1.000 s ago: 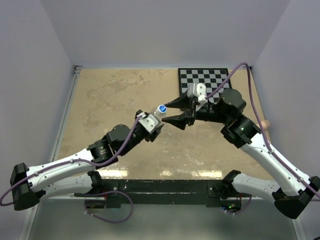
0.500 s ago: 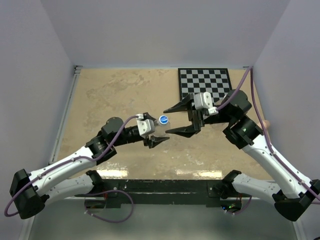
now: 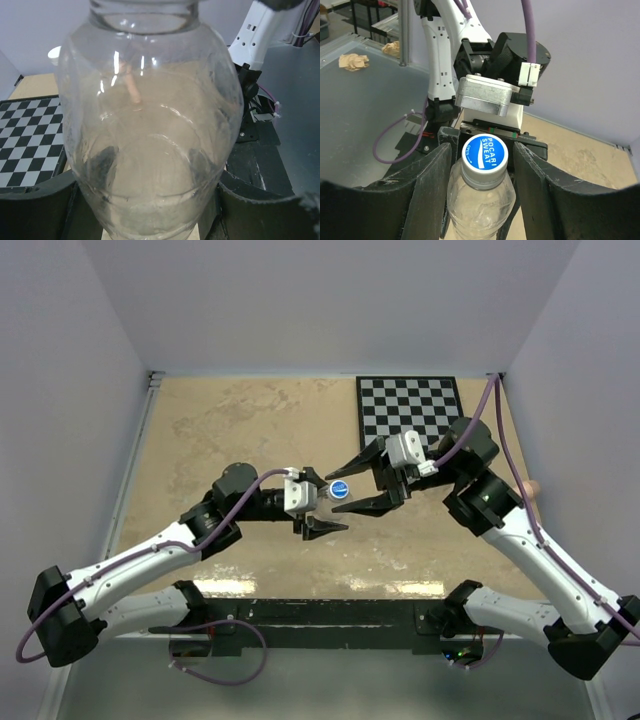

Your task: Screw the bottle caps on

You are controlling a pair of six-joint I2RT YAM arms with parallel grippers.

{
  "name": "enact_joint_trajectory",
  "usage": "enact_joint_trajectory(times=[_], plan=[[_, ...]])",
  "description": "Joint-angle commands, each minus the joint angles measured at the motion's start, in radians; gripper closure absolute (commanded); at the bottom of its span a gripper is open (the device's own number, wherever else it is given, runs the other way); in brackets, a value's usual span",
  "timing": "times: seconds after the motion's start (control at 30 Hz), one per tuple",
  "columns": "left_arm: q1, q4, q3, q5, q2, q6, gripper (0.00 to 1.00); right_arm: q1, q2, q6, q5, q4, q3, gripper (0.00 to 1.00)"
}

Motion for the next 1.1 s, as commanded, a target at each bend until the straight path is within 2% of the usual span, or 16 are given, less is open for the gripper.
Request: enact_joint_trajectory(times=[0.0,0.37,0.6,0.67,0.7,0.73,0.8,0.83,0.97,1.07], plan=[[0.002,0.02,0.059,0.077,0.019,0.027,1.0,-0.001,0.007,-0.015,-0.066,0.013,0.03,0.44],[0.002,0.002,0.065,0.091,0.033,0.031,1.0,-0.001,-0.002,-0.007,-0.057,0.013,0.046,0.44],[0.002,-0.017,0.079,0.098,0.041,0.04,1.0,-0.001,0.008,-0.004,-0.069,0.001,0.056,0.52],[0.002,-0.017,0.082,0.101,0.042,0.042,1.0,-0.001,0.014,-0.004,-0.07,-0.004,0.057,0.55],[0.002,-0.02,0.085,0.1,0.042,0.042,1.0,-0.001,0.016,-0.004,-0.072,-0.005,0.057,0.6],[0.002,-0.02,0.086,0.095,0.042,0.043,1.0,-0.001,0.019,-0.004,-0.072,-0.009,0.057,0.67],[0.002,-0.027,0.089,0.071,0.042,0.047,1.0,-0.001,0.027,-0.006,-0.061,-0.01,0.06,0.93],[0.001,-0.026,0.089,0.045,0.036,0.047,1.0,-0.002,0.03,-0.01,-0.048,-0.037,0.06,1.0],[-0.007,-0.029,0.083,-0.127,0.004,0.045,1.0,-0.002,0.039,-0.018,0.047,-0.088,0.066,1.0],[-0.054,-0.015,0.069,-0.343,-0.028,0.057,1.0,-0.002,0.047,-0.018,0.146,-0.136,0.073,1.0]])
